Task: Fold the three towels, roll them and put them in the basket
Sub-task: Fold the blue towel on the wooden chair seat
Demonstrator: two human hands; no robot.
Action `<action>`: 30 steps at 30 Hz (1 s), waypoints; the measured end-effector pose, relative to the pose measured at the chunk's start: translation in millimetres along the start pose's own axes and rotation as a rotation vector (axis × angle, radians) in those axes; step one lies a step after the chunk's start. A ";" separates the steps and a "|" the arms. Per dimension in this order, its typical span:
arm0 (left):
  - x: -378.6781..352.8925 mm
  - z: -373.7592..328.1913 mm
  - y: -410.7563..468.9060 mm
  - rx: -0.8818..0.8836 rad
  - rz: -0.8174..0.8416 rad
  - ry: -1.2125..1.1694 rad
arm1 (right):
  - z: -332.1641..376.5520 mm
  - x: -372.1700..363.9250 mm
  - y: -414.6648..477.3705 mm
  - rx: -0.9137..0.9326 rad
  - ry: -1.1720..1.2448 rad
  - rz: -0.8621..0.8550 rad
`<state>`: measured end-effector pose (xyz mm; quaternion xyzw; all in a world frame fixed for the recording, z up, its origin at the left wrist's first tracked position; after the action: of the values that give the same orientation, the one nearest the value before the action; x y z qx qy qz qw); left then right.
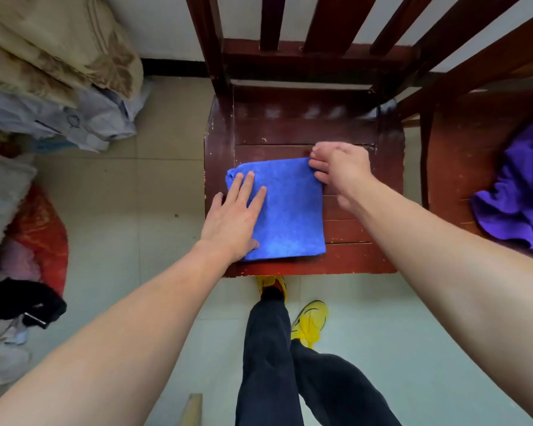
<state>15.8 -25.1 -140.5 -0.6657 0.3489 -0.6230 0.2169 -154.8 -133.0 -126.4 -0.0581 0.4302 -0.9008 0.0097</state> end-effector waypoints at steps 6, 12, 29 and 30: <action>0.1 0.1 0.0 0.003 -0.005 -0.016 | -110.4 9.7 -66.0 -0.214 -0.258 0.067; -1.6 2.1 0.4 -0.005 -0.006 -0.012 | -124.4 27.8 -56.8 -0.200 -0.392 0.040; 41.6 -5.4 50.6 0.196 0.102 -1.358 | -86.4 46.1 -37.2 -0.094 -0.685 -0.001; 37.8 -7.9 49.8 0.230 0.133 -1.438 | -74.3 52.9 -38.0 -0.006 -0.756 -0.030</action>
<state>-2.4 -84.7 -149.8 -0.8605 0.0924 -0.0502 0.4985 -214.5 -55.2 -138.1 -0.3928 0.3979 -0.8146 0.1543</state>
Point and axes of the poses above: each hand's wrist, its own y-axis towards the middle knuckle, its own x-axis out of the back of the hand, z = x × y, the point moved 7 cm from there along y, towards the middle knuckle, and after that the axes turned 8 degrees about z, right-handed, at the moved point
